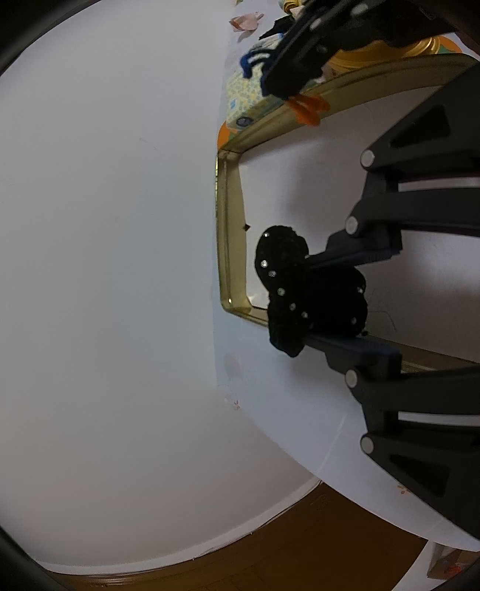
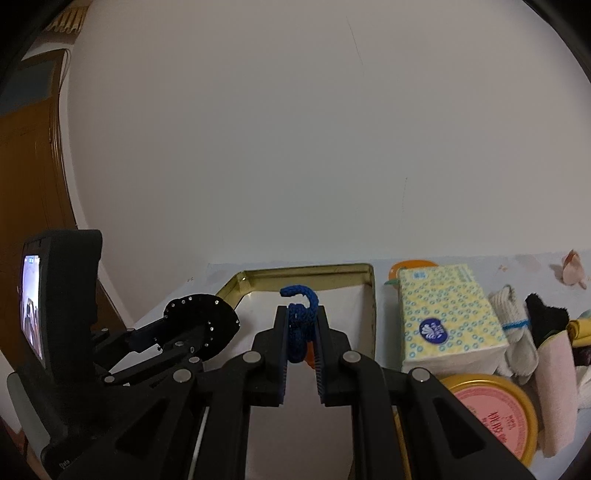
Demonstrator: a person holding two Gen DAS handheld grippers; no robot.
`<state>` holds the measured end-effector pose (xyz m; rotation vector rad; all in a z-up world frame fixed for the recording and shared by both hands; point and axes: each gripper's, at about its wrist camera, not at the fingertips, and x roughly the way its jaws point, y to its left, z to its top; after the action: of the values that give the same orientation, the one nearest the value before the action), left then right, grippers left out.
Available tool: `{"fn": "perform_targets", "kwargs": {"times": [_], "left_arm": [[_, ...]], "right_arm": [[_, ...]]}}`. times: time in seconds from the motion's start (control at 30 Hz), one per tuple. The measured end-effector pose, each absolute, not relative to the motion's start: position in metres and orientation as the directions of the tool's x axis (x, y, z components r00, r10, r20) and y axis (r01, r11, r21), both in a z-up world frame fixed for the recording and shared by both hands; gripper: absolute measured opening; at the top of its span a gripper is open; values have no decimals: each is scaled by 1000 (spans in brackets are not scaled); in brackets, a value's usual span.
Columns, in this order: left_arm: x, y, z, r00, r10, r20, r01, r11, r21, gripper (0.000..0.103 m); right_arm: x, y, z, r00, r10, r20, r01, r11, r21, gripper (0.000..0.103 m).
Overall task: Organize soft objects
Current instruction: 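Carry the black pouch into the gold tray and open the right gripper, then withdraw the right gripper from the tray back toward the soft items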
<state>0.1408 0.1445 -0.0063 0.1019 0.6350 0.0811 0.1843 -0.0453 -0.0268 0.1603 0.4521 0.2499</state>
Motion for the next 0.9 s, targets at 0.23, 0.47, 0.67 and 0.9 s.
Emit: {"fn": "perform_targets", "kwargs": {"times": [0.23,0.47,0.67,0.9], "left_arm": [[141,146,-11,789,111,-605,-52,992,115,32],[144,145,-12,791,135,-597,-64,988,138,54],[129,145,0,856,141,-498,-92,988,121,100],[118,139,4,891,141,-431,-100,988,116,101]], "right_arm": [[193,-47,-34,840,349,-415,-255,930,267,16],[178,-60,-24,879,356,-318,-255,913,320,82],[148,-73,-10,949,231,-216,-165,943,289,82],[135,-64,-13,958,188,-218,-143,968,207,82]]}}
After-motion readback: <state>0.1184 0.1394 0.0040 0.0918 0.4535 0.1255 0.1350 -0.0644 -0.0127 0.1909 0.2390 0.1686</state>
